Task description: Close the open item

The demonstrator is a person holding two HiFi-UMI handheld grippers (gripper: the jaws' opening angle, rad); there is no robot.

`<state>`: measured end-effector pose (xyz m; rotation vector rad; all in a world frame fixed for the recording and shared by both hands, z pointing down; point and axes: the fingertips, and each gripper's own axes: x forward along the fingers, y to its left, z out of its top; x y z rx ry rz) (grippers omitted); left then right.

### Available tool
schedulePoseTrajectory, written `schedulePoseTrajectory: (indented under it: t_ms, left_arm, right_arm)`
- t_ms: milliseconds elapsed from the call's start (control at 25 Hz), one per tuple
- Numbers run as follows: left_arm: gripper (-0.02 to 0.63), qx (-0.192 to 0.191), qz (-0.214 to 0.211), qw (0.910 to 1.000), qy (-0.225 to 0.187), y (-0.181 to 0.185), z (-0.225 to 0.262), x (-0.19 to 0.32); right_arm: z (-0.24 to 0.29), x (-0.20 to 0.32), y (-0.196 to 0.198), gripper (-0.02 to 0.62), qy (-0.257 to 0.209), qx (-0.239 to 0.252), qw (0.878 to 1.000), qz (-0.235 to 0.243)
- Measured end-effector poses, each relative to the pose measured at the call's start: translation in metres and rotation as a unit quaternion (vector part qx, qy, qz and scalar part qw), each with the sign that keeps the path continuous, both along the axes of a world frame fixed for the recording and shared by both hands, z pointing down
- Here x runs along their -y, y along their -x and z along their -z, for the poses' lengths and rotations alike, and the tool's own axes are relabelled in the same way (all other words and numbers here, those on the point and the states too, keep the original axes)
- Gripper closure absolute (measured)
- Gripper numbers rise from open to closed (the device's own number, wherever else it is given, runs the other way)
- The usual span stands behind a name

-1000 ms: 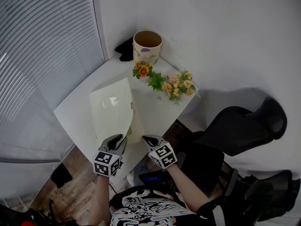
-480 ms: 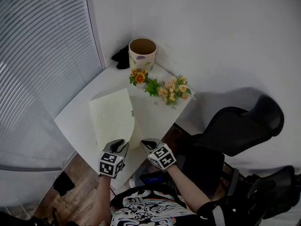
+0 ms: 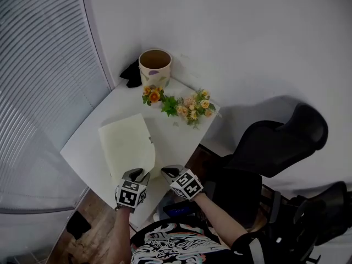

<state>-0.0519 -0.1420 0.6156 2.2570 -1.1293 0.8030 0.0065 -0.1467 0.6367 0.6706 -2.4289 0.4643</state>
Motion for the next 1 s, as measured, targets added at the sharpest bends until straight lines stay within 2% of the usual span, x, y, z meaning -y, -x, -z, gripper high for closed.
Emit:
schedulePoseTrajectory:
  t_ms: [320, 600, 720, 840, 1000]
  left_arm:
    - [0.483, 0.043, -0.050, 0.9978, 0.012, -0.009, -0.004, 0.000]
    - [0.469, 0.084, -0.092, 0.9914, 0.042, -0.012, -0.015, -0.005]
    - [0.463, 0.103, -0.113, 0.9869, 0.052, -0.014, -0.020, -0.006]
    - [0.456, 0.134, -0.140, 0.9788, 0.067, -0.016, -0.025, -0.007]
    - [0.449, 0.141, -0.159, 0.9732, 0.089, -0.017, -0.026, -0.008]
  right_arm:
    - [0.000, 0.002, -0.001, 0.594, 0.003, 0.009, 1.000, -0.014]
    - [0.000, 0.002, -0.001, 0.594, 0.004, 0.011, 1.000, -0.017]
    - [0.001, 0.002, -0.001, 0.592, 0.003, 0.013, 1.000, -0.016]
    - [0.001, 0.002, -0.001, 0.594, 0.003, 0.014, 1.000, -0.017]
    - [0.000, 0.001, -0.001, 0.594, 0.004, 0.015, 1.000, -0.017]
